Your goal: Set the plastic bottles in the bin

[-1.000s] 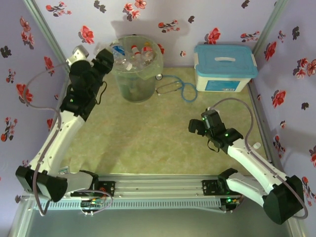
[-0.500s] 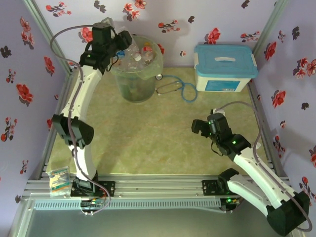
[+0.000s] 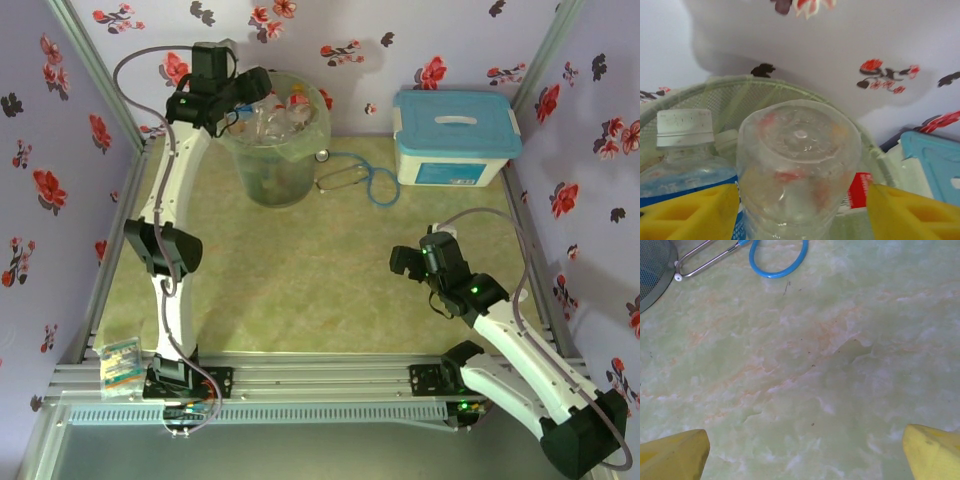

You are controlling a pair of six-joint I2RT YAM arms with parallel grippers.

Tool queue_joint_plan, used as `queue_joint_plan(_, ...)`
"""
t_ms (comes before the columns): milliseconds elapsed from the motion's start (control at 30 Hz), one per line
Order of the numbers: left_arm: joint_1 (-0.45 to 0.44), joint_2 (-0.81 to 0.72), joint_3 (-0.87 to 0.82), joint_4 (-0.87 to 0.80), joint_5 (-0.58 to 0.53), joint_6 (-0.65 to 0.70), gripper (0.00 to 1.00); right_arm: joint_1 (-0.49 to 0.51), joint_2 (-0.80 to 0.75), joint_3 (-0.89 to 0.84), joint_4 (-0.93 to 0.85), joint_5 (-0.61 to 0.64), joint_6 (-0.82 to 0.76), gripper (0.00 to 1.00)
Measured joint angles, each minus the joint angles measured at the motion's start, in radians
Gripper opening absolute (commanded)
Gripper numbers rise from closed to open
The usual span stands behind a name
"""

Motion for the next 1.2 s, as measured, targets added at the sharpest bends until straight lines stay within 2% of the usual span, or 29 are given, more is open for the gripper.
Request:
queue_joint_plan(133, 0.002, 0.017, -0.001, -0.019, 0.002, 0.035, 0.79, 0.000, 0.006, 0.000, 0.001, -0.001, 0.000, 0.99)
queue_joint_plan(267, 0.002, 0.015, -0.006, -0.013, 0.006, 0.053, 0.79, 0.000, 0.023, 0.000, 0.004, -0.001, 0.000, 0.99)
queue_joint_plan(533, -0.004, 0.016, -0.008, -0.006, 0.009, 0.075, 0.72, 0.000, 0.041, 0.000, 0.009, -0.009, 0.005, 0.99)
queue_joint_plan(833, -0.016, 0.111, 0.084, 0.000, 0.004, 0.136, 0.74, 0.000, 0.041, 0.000, 0.021, -0.021, 0.014, 0.99)
queue_joint_plan(1200, -0.033, 0.127, 0.087, 0.001, -0.002, 0.193, 0.72, 0.000, 0.071, -0.008, 0.061, -0.043, 0.026, 0.99)
